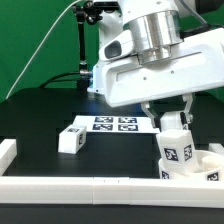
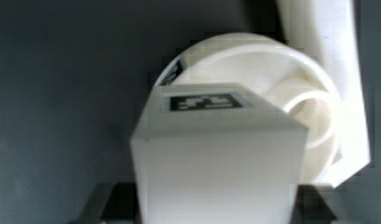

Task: Assemble stool

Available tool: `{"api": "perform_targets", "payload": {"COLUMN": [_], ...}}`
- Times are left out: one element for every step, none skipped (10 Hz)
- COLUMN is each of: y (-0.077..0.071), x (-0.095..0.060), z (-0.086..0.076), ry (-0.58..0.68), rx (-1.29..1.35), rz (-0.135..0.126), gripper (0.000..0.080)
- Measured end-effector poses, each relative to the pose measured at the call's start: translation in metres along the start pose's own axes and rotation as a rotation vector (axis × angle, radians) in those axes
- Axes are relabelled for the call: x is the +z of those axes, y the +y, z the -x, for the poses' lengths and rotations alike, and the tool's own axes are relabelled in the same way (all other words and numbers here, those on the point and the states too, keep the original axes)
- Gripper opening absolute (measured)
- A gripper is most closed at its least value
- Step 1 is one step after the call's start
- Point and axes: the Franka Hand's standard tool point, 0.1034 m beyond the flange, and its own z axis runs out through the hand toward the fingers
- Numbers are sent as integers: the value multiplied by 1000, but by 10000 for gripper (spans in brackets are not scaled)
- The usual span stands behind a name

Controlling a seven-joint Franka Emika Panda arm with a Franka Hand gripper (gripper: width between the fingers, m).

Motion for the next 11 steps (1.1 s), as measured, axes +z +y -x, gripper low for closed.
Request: {"api": "perform_targets", "payload": {"y": [-2,-5,-8,-9,-10,-12,-13,-13,-13,-15,-22], "x": [1,1,2,2,2,2,2,3,3,2,-3], "z": [3,6,9,11,11,13,15,15,15,18,19], "ry": [3,2,-2,-4,-5,-10,-14,-14,-15,-41,-77], "rx": [60,154,252,329,412,502,535,532,526,488,413], "rz": [3,5,9,9,1,-8,-11,-11,-11,3,15], "gripper": [338,340,340,340,341,341,341,400,536,536,625]}}
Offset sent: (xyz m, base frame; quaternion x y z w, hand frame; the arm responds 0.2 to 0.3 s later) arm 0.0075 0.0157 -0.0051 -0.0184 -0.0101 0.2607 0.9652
